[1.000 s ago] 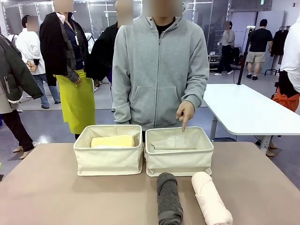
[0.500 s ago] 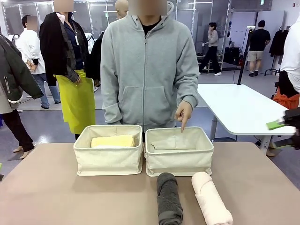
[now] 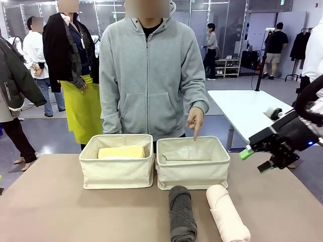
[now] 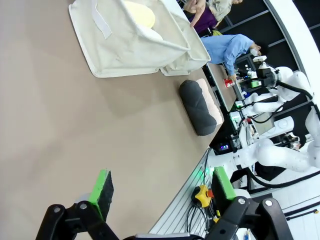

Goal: Divide the towels into two baskets.
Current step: Pick up one hotel-folded towel from the bottom of the table and place it in the Fabric basket indicated by the person.

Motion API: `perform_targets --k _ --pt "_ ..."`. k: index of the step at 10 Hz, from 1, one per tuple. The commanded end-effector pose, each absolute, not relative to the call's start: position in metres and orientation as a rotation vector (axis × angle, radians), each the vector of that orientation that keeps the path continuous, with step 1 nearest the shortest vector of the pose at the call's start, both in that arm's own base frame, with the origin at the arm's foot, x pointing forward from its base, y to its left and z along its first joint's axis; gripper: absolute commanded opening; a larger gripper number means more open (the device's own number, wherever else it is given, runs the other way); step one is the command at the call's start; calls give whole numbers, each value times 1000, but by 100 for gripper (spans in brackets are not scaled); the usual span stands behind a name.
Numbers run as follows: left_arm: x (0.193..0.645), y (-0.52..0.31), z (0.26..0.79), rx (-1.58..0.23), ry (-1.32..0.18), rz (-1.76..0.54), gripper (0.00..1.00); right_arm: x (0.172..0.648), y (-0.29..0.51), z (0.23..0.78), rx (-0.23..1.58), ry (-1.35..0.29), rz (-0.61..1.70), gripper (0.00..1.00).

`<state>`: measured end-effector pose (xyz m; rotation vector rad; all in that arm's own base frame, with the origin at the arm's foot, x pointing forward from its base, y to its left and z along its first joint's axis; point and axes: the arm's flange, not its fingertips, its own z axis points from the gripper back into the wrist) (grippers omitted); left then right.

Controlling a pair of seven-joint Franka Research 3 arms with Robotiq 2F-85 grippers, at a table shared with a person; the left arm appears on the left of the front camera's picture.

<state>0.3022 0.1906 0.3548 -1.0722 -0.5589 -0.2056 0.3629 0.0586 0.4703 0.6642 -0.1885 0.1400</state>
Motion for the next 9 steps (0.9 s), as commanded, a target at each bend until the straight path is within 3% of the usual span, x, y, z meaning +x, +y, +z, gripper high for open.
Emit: perform_targets --k 1,4,9 --pt "296 191 357 -1082 -557 -213 100 374 84 448 488 -158 58 100" --pt "296 191 357 -1082 -557 -213 100 377 117 409 301 -106 52 100" --pt "296 191 357 -1082 -557 -213 100 374 152 364 204 -62 56 100"
